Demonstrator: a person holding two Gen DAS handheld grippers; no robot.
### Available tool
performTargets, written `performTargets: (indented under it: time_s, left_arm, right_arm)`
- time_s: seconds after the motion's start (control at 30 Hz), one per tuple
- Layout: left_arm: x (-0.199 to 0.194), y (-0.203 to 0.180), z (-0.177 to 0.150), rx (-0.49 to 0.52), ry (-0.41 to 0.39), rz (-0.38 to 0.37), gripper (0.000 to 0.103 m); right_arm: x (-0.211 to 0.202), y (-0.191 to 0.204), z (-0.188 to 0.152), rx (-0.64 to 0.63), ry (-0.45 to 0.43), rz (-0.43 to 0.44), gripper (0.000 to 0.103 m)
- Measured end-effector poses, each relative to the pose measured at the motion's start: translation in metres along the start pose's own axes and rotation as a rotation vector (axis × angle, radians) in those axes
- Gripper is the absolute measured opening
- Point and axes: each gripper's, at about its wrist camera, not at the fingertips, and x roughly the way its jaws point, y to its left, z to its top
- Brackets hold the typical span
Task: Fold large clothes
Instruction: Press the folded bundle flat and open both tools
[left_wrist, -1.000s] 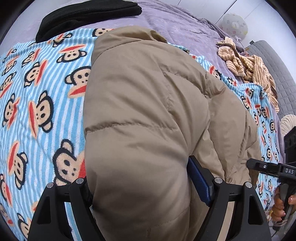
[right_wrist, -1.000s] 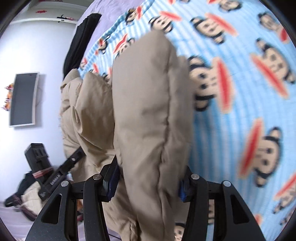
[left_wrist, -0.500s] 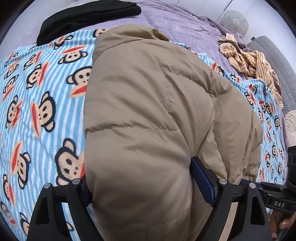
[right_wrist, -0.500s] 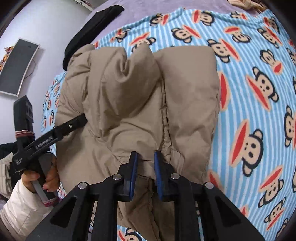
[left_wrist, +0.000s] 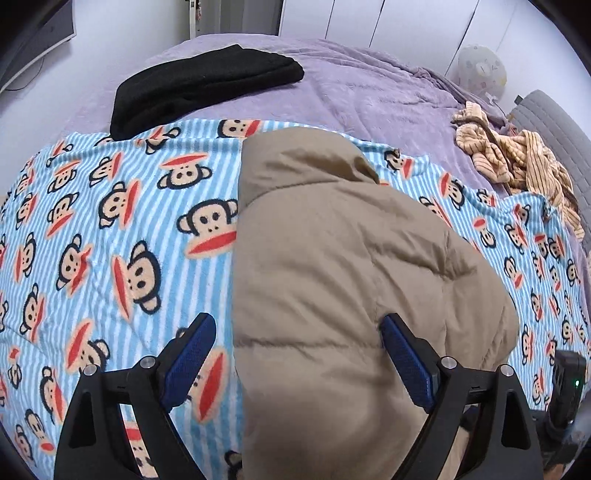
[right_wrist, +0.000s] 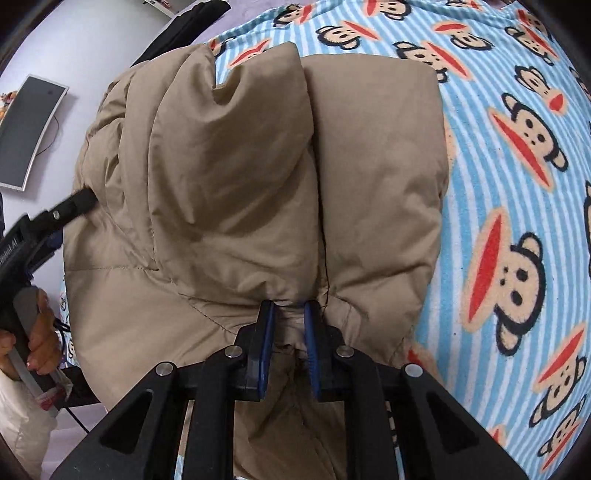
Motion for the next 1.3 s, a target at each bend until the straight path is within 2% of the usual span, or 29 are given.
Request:
performTargets:
  time_s: [0.13, 0.2, 0.33, 0.37, 0.43, 0.5, 0.57, 0.63, 0.7, 0.87, 1.03, 1.13, 1.3]
  left_arm:
    - [0.019, 0.001, 0.008, 0.006, 0.035, 0.024, 0.092]
    - [0.025, 0.001, 0.008, 0.006, 0.052, 0.022, 0.092]
    - [0.031, -0.007, 0.003, 0.027, 0.042, 0.046, 0.092]
    - [0.032, -0.008, 0.003, 0.030, 0.042, 0.051, 0.092]
    - [0.035, -0.008, 0.001, 0.030, 0.041, 0.057, 0.092]
    - [0.036, -0.006, 0.002, 0.032, 0.045, 0.051, 0.092]
    - [0.036, -0.007, 0.002, 0.044, 0.048, 0.047, 0.092]
    - [0.034, -0.009, 0.001, 0.061, 0.049, 0.051, 0.092]
    - [0.029, -0.009, 0.000, 0.054, 0.056, 0.048, 0.092]
    - [0.006, -0.006, -0.009, 0.051, 0.057, 0.051, 0.092]
    - [-0.024, -0.005, -0.032, 0.050, 0.064, 0.050, 0.092]
    - [-0.044, -0.001, -0.053, 0.025, 0.065, 0.007, 0.092]
    - [-0.053, 0.001, -0.094, 0.050, 0.119, 0.030, 0.092]
  right_arm:
    - [-0.013, 0.006, -0.014, 0.012, 0.027, -0.021, 0.017]
    - [-0.033, 0.014, -0.013, 0.009, 0.020, -0.051, 0.017]
    - [-0.099, 0.049, -0.003, -0.084, -0.213, -0.045, 0.017]
    - [-0.106, 0.057, 0.004, -0.103, -0.255, -0.051, 0.017]
    - [-0.107, 0.067, 0.022, -0.117, -0.282, -0.060, 0.017]
    - [-0.085, 0.064, 0.042, -0.086, -0.239, -0.098, 0.017]
    - [-0.050, 0.045, 0.054, -0.004, -0.141, -0.121, 0.017]
    - [-0.026, 0.023, 0.061, 0.086, -0.084, -0.073, 0.016]
    - [-0.017, 0.011, 0.062, 0.132, -0.082, -0.042, 0.016]
    - [-0.015, 0.017, 0.062, 0.076, -0.071, -0.088, 0.016]
    - [-0.033, 0.017, 0.056, 0.106, -0.058, -0.081, 0.019]
    - [-0.052, 0.024, 0.042, 0.090, -0.058, -0.076, 0.020]
    - [-0.075, 0.037, 0.002, 0.029, -0.043, -0.079, 0.020]
